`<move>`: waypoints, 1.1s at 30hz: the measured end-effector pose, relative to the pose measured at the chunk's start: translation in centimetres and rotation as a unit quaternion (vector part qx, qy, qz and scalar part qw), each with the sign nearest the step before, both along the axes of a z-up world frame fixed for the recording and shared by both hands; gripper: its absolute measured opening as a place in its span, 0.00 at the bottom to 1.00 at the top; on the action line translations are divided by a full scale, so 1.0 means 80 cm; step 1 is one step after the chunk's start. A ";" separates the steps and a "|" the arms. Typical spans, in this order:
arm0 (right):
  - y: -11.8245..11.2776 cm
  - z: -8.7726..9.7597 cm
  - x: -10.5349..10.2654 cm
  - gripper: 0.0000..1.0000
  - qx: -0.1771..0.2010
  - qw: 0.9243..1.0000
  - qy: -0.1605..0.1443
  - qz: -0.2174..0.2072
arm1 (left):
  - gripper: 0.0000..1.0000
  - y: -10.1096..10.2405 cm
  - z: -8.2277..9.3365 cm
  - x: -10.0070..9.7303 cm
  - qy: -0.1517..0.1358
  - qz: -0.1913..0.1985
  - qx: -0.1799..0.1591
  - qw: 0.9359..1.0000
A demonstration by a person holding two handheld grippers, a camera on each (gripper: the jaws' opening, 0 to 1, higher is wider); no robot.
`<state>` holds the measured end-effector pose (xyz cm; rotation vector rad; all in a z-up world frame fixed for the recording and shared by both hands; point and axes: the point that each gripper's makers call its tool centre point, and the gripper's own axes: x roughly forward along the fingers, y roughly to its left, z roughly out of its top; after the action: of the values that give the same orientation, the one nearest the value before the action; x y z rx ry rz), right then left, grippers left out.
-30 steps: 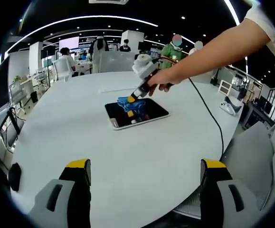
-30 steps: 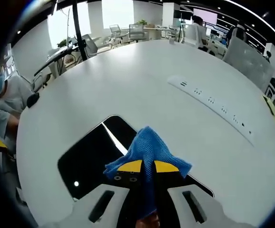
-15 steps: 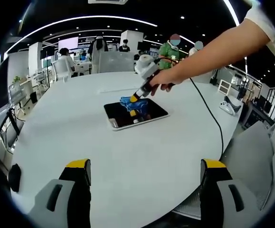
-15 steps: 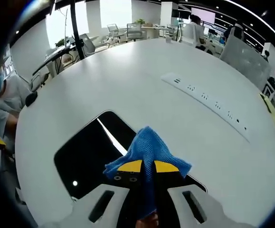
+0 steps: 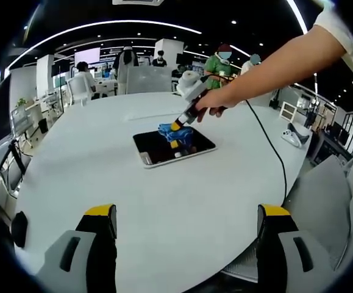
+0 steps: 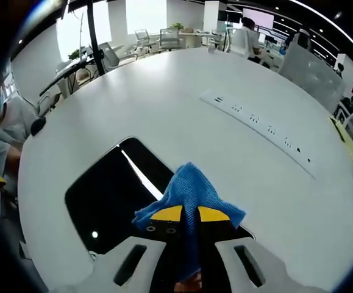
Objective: Wipe the mirror surface with the cleaning cloth until all visible marks leave the cleaned area.
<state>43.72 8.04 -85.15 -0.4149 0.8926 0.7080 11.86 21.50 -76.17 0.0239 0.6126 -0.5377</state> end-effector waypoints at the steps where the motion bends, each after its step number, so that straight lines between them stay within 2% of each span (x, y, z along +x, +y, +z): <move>1: -0.001 0.000 0.000 0.03 0.000 1.000 0.000 -0.001 | 0.97 0.000 0.000 0.000 0.000 0.000 0.000 1.000; 33: -0.046 0.000 0.004 0.03 -0.012 1.000 -0.001 -0.023 | 0.97 -0.007 -0.002 0.002 0.002 -0.007 0.000 1.000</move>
<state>44.07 4.34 -85.16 -0.4146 0.9072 0.6550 11.99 20.91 -76.32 0.0270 0.6177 -0.5506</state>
